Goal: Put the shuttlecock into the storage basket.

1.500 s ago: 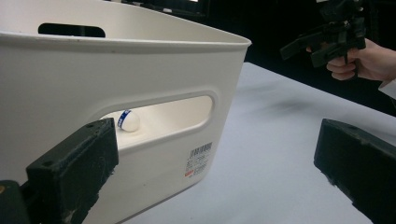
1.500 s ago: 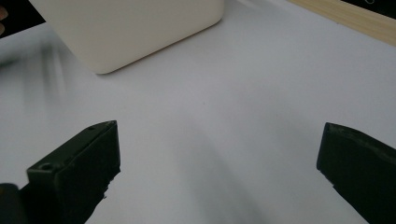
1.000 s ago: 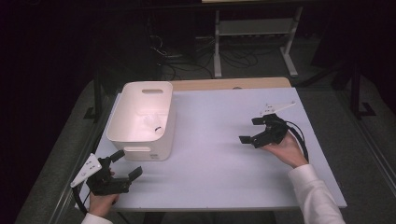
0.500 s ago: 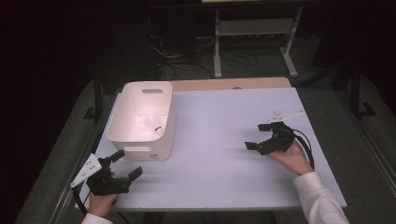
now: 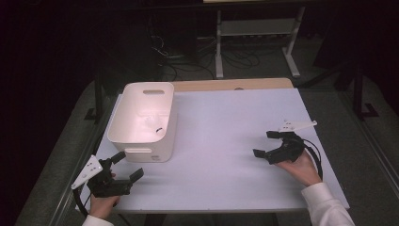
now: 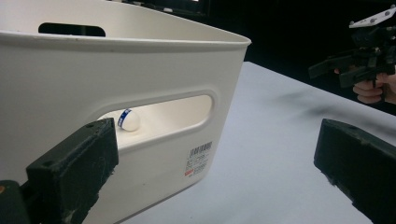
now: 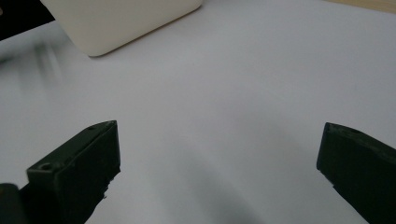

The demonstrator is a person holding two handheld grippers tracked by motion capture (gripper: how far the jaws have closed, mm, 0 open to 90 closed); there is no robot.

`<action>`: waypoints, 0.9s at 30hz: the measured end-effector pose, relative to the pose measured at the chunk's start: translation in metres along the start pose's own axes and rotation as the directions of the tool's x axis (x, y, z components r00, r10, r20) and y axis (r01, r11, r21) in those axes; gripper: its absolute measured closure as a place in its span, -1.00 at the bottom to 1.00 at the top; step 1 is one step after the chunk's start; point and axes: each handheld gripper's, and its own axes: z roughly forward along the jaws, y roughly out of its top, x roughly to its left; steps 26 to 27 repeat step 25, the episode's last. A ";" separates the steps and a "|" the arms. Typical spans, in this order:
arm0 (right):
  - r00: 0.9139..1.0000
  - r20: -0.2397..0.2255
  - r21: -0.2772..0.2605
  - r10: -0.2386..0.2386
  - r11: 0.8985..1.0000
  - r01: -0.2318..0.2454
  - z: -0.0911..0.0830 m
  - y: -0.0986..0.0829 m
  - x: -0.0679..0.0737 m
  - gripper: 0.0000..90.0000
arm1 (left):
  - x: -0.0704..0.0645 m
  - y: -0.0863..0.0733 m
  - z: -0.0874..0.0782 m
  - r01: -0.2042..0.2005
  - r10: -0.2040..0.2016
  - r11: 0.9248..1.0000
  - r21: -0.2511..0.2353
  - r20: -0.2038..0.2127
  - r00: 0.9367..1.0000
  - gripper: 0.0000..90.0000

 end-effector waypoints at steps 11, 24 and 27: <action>0.999 0.040 -0.045 -0.015 0.999 0.016 -0.009 -0.018 0.005 -1.00 | 0.000 0.000 0.000 -0.004 0.004 1.000 0.003 0.003 1.000 -1.00; 0.997 0.070 -0.070 -0.025 0.997 0.030 -0.019 -0.031 0.007 -1.00 | -0.001 0.000 -0.001 -0.001 0.001 1.000 0.000 0.008 1.000 -1.00; 0.997 0.070 -0.070 -0.025 0.997 0.030 -0.019 -0.031 0.007 -1.00 | -0.001 0.000 -0.001 -0.001 0.001 1.000 0.000 0.008 1.000 -1.00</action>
